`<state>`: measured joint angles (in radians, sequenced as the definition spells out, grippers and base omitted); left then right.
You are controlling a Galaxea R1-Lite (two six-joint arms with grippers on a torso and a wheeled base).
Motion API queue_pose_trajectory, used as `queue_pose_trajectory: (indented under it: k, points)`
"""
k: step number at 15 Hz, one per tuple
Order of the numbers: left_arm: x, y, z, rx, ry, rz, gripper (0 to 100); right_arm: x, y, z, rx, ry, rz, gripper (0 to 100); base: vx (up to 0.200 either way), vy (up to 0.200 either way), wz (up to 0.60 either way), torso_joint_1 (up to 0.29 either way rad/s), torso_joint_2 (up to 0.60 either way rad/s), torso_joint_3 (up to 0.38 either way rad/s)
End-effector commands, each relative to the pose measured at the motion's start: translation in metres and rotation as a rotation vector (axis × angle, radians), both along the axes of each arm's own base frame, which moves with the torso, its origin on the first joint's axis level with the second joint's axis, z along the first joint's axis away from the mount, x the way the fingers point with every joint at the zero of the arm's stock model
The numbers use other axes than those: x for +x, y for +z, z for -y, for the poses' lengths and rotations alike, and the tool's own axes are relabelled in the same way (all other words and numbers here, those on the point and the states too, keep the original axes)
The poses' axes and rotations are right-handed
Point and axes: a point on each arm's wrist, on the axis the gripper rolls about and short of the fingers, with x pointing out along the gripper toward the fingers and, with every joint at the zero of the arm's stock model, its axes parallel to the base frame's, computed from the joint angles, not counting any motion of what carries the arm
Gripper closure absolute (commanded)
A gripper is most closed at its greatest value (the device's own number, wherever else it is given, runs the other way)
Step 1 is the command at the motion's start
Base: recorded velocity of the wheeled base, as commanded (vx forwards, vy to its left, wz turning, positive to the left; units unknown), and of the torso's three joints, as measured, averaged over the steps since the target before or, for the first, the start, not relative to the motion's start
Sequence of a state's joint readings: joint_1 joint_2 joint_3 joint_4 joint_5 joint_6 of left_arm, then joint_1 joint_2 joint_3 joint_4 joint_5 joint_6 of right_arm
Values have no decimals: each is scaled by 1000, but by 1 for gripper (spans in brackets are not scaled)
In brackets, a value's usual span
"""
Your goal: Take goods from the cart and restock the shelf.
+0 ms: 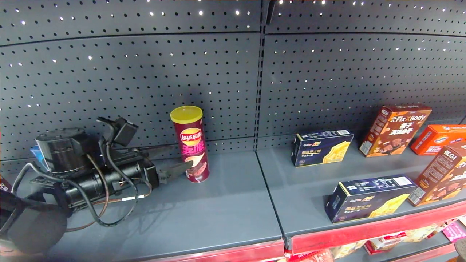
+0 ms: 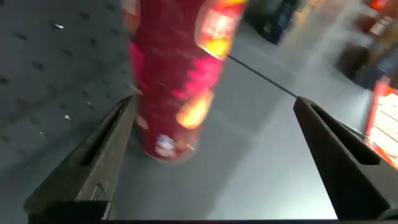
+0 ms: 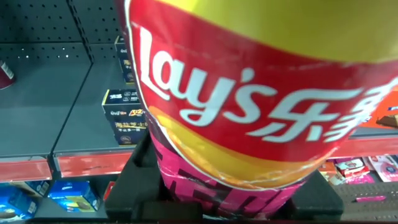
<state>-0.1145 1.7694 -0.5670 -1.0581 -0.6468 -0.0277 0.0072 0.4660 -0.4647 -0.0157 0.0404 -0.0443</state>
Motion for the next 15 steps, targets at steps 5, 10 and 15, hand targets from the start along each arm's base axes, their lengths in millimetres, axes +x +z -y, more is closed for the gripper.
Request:
queue_pose_trajectory:
  k: [5,10,15]
  points:
    - [26,3,-17,-2,12,41,0,2,1,0,1,6,-5,100,0,0,0,0,0,0]
    - [39,-10,-29,-14,-64,140,0,3,4,0,1,8,-1,100,0,0,0,0,0,0]
    - [41,-19,-27,-20,-124,126,0,3,8,0,3,9,7,100,0,0,0,0,0,0]
